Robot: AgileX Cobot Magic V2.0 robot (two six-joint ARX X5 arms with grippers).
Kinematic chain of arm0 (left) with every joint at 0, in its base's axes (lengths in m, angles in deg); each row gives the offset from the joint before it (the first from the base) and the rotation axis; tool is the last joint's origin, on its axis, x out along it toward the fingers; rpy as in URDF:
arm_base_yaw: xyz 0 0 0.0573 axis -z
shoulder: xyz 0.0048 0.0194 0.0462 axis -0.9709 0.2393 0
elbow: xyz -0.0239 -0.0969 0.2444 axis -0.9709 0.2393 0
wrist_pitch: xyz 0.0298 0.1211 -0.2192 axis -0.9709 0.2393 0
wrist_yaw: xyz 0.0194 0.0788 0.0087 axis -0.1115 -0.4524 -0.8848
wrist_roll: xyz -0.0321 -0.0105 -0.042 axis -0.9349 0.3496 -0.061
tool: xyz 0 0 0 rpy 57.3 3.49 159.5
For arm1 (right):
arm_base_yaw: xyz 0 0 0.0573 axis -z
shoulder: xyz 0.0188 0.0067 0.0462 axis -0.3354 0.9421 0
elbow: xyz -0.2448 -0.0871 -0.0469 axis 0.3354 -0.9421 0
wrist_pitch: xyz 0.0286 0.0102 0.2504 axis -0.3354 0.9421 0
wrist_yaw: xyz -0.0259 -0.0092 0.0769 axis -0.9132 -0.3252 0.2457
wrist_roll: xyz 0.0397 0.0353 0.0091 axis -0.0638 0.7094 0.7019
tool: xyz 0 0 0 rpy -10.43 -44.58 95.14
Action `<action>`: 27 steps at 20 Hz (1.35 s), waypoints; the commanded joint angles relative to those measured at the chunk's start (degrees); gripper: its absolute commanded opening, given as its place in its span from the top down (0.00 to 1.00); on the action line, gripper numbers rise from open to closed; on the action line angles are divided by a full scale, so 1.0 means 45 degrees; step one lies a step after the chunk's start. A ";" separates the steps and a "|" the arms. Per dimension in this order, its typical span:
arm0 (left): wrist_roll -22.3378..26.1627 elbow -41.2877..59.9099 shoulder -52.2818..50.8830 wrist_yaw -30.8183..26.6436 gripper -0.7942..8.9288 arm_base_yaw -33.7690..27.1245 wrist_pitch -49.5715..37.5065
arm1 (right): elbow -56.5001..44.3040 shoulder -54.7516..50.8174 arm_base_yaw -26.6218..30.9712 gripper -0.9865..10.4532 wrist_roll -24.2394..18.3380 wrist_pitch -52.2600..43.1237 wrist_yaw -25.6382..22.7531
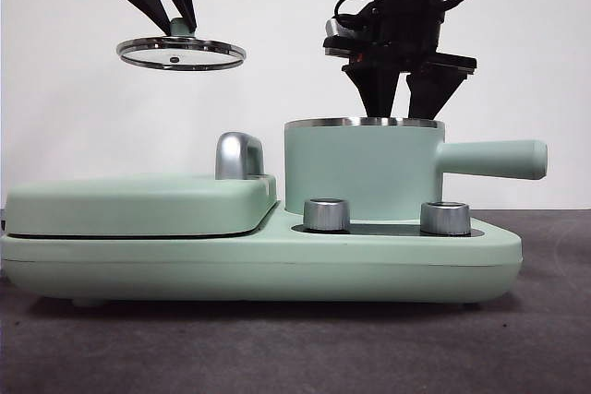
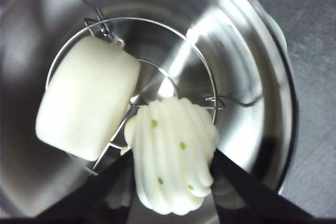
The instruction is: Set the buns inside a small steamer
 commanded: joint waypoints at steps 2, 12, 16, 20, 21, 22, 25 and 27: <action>-0.0097 -0.0534 -0.0107 0.0058 0.86 0.0049 0.0345 | 0.0321 0.0408 -0.0078 0.74 -0.0141 0.0049 0.0102; -0.0097 -0.0534 -0.0107 0.0058 0.86 0.0049 0.0345 | 0.0325 0.0427 -0.0078 0.60 -0.0146 0.0049 0.0214; -0.0102 -0.0534 -0.0107 0.0058 0.86 0.0049 0.0345 | 0.0520 0.0330 -0.0068 0.57 -0.0141 0.0369 0.0189; -0.0131 -0.0534 -0.0107 0.0058 0.86 0.0049 0.0335 | 0.1719 -0.0063 -0.0068 0.57 -0.0165 0.1651 -0.0073; -0.0194 -0.0534 -0.0112 0.0058 0.86 0.0063 0.0340 | 0.1836 -0.0345 -0.0063 0.57 -0.0160 0.1821 -0.0369; -0.0214 -0.0534 -0.0112 0.0058 0.86 0.0092 0.0340 | 0.1792 -0.0719 -0.0063 0.57 -0.0151 0.1826 -0.0515; -0.0345 -0.0534 -0.0107 0.0058 0.86 0.0151 0.0340 | 0.1549 -0.2424 -0.0068 0.57 -0.0146 0.1855 -0.0529; -0.0355 -0.0534 -0.0107 0.0058 0.86 0.0287 0.0340 | 0.1054 -0.3827 -0.0078 0.57 -0.0136 0.1855 -0.0423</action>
